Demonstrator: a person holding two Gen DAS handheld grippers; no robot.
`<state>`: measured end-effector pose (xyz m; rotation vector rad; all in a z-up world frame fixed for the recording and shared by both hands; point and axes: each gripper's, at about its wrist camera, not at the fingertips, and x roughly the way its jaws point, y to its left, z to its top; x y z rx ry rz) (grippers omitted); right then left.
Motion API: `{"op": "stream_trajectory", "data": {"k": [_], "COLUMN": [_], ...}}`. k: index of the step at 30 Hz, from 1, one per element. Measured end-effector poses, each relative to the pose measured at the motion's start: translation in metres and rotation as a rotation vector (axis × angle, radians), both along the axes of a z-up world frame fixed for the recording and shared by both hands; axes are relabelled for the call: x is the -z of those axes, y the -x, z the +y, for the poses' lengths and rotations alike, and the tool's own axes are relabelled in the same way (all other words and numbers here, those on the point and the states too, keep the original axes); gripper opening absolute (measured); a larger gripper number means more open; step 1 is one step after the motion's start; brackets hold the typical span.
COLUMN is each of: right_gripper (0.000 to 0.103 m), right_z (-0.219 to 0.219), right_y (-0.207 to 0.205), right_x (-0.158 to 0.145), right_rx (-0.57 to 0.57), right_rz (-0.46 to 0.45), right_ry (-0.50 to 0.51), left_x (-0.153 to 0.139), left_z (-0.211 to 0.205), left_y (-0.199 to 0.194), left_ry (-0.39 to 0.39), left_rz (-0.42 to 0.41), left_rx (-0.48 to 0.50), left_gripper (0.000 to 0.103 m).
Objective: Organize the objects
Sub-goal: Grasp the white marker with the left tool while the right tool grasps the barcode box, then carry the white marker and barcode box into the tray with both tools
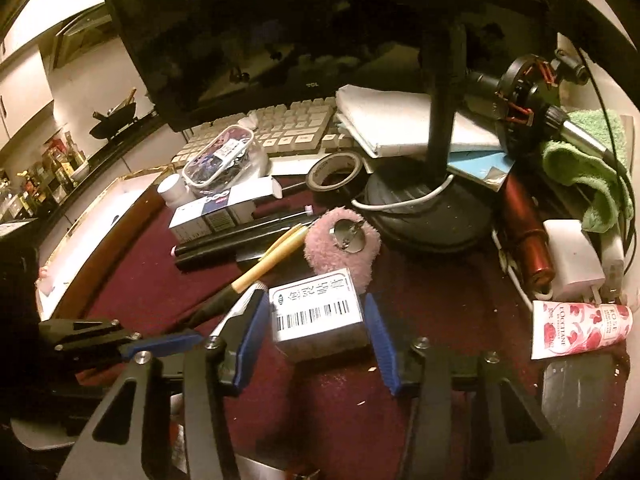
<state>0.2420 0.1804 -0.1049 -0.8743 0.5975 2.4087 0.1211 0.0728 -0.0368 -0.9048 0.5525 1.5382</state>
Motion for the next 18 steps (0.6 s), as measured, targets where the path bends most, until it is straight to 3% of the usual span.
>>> {"op": "stream_trajectory", "data": {"k": [6, 13, 18], "right_gripper": [0.048, 0.048, 0.048], "right_z": [-0.001, 0.007, 0.013], "right_y": [0.0, -0.006, -0.01], "right_x": [0.0, -0.006, -0.01], "right_rx": [0.006, 0.042, 0.063], "right_rz": [0.003, 0.039, 0.081], "right_ry": [0.002, 0.036, 0.059], "left_x": [0.001, 0.0, -0.005], "left_z": [-0.006, -0.004, -0.023], "left_y": [0.013, 0.006, 0.016], "left_ry": [-0.006, -0.001, -0.046], "left_rz": [-0.081, -0.056, -0.13], "left_rx": [-0.017, 0.014, 0.006], "left_gripper": [0.013, 0.012, 0.012]}}
